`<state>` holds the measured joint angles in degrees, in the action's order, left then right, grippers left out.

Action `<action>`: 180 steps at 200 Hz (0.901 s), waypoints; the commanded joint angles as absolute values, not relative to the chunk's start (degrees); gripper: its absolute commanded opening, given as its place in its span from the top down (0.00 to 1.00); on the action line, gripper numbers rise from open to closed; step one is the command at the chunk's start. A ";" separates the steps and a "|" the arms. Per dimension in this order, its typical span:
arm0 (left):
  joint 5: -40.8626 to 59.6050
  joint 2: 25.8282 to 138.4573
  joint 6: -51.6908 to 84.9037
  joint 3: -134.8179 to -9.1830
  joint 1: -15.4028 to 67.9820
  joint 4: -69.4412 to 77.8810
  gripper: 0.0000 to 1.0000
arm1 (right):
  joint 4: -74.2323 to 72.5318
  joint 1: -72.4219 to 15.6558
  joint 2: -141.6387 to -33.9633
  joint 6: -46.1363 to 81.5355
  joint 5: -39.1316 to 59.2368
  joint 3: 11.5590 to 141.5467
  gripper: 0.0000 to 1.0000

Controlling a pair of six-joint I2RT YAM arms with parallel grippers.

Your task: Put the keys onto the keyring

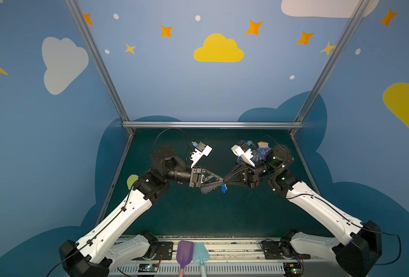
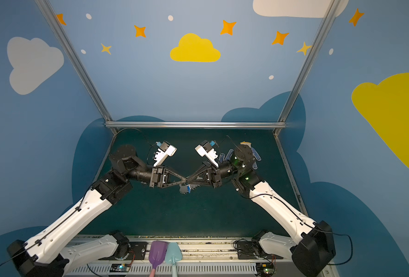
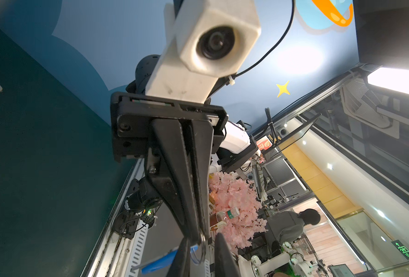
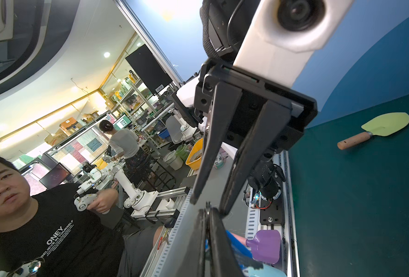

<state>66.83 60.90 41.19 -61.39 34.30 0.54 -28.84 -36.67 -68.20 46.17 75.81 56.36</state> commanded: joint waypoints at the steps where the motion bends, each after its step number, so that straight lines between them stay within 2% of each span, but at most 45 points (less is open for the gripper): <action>1: 68.38 59.52 41.09 -61.71 34.50 0.70 0.82 | -29.00 -35.97 -67.61 45.53 75.35 58.36 0.92; 84: 67.03 61.02 40.27 -62.04 35.68 0.04 0.83 | -27.62 -35.77 -66.49 44.33 73.78 58.43 0.93; 144: 66.08 61.05 39.76 -62.40 35.68 0.16 0.96 | -25.49 -35.68 -66.97 43.04 73.81 58.62 0.90; 155: 65.30 60.91 39.00 -62.54 35.69 -0.70 0.96 | -23.72 -35.62 -67.00 41.74 73.44 58.92 0.85; 172: 62.80 60.65 37.03 -63.28 35.60 -3.80 0.96 | -17.93 -35.28 -66.43 37.97 71.99 59.58 0.63; 180: 61.22 60.56 35.66 -64.00 35.47 -6.40 0.96 | -16.56 -34.76 -65.88 37.23 71.47 59.38 0.60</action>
<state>64.75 61.10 39.68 -61.47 35.46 -1.39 -22.83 -35.73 -67.53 41.87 73.43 57.43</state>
